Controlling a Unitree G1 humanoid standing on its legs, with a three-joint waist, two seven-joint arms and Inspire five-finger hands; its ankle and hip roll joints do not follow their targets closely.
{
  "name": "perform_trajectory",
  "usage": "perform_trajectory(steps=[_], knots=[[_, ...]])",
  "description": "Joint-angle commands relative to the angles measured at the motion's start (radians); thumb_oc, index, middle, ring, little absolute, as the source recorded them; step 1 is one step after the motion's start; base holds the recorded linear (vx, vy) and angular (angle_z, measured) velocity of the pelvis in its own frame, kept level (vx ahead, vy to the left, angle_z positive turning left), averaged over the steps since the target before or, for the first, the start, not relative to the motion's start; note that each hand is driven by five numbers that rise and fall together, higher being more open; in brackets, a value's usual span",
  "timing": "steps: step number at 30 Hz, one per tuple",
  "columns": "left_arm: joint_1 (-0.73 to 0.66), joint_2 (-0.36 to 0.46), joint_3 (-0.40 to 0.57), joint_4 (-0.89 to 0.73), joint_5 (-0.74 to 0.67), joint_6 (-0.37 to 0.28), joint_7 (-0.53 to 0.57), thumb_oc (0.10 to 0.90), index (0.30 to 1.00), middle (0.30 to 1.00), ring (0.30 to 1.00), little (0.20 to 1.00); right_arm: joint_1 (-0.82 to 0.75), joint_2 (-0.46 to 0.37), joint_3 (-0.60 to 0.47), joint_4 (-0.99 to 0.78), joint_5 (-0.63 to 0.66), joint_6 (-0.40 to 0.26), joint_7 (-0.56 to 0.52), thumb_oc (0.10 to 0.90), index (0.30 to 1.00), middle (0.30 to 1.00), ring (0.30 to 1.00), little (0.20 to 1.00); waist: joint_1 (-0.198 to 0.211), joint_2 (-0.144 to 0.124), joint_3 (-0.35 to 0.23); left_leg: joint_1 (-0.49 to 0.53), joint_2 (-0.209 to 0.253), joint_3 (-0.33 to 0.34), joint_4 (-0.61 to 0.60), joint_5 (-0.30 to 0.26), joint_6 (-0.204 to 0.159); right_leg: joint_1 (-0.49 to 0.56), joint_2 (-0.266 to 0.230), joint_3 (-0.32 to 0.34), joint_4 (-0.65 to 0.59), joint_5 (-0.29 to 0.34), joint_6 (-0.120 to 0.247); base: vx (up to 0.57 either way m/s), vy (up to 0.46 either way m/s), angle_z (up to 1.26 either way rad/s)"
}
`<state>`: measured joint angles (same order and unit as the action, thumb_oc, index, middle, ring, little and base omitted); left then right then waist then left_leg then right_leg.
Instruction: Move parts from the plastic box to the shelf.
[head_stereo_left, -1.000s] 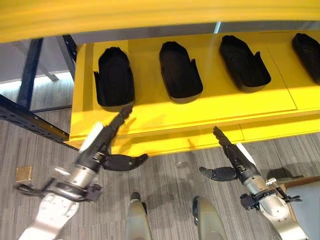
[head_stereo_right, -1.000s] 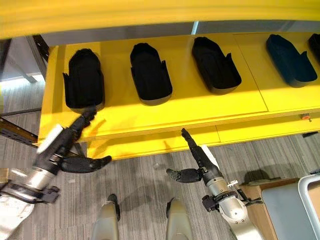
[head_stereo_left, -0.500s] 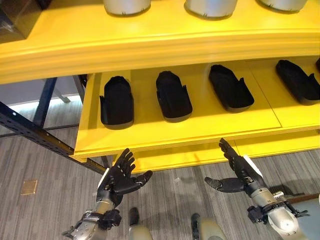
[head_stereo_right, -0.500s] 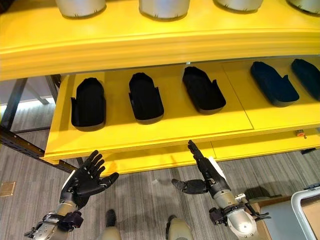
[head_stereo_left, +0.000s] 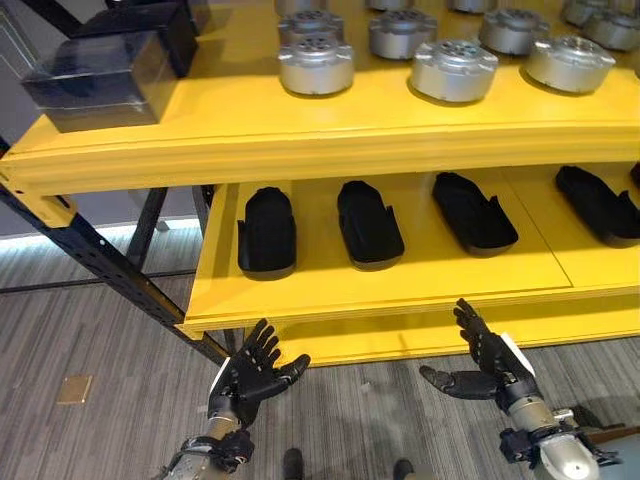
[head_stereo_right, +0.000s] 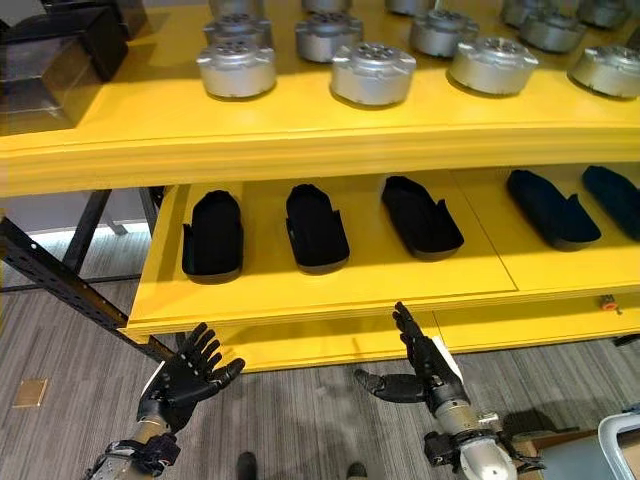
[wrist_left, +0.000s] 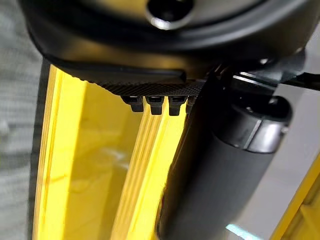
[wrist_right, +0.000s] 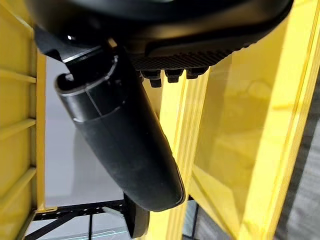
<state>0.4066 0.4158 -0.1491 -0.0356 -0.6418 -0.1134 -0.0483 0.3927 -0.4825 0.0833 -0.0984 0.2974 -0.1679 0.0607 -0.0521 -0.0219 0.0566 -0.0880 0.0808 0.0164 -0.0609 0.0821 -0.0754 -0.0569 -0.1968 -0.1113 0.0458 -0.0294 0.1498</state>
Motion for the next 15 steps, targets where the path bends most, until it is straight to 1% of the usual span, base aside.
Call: perform_trajectory(steps=[1,4,6,14,15], knots=[[-0.108,0.012,0.05,-0.032,0.07,-0.111,0.006,0.9,1.0,1.0,1.0,1.0,-0.137,-0.004,0.03,-0.017,0.053,-0.072,-0.009,0.9,1.0,1.0,1.0,1.0,-0.006,-0.016,-0.038,0.04,-0.048,0.012,-0.01,-0.063,0.043,0.001,0.017,0.046,-0.081,0.086,0.012,0.02,0.146,-0.34],[-0.119,0.006,0.044,-0.022,0.074,-0.109,0.009,0.9,1.0,1.0,1.0,1.0,-0.152,0.001,0.044,-0.018,0.049,-0.066,-0.004,0.9,1.0,1.0,1.0,1.0,-0.003,-0.021,-0.041,0.053,-0.053,0.028,-0.015,-0.071,0.049,-0.002,0.01,0.06,-0.086,0.098,0.021,0.02,0.068,-0.31],[-0.121,0.0,0.044,-0.012,0.08,-0.107,0.012,0.9,1.0,1.0,1.0,1.0,-0.165,0.005,0.061,-0.019,0.047,-0.065,0.0,0.9,1.0,1.0,1.0,1.0,-0.001,-0.028,-0.045,0.07,-0.055,0.039,-0.015,-0.08,0.055,0.001,0.008,0.081,-0.094,0.102,0.025,0.04,0.059,-0.21],[-0.118,-0.011,0.059,-0.001,0.102,-0.103,0.029,0.9,1.0,1.0,1.0,1.0,-0.152,0.011,0.065,-0.026,0.052,-0.058,0.004,0.9,1.0,1.0,1.0,1.0,-0.001,-0.038,-0.056,0.092,-0.051,0.039,-0.018,-0.087,0.057,0.021,0.009,0.084,-0.099,0.093,0.023,0.02,0.006,-0.09],[-0.112,-0.023,0.058,0.008,0.089,-0.094,0.031,0.9,1.0,1.0,1.0,1.0,-0.144,0.012,0.066,-0.027,0.05,-0.055,0.005,0.9,1.0,1.0,1.0,1.0,-0.002,-0.038,-0.061,0.099,-0.047,0.039,-0.019,-0.089,0.055,0.03,0.009,0.08,-0.104,0.09,0.023,0.03,-0.015,0.01]])
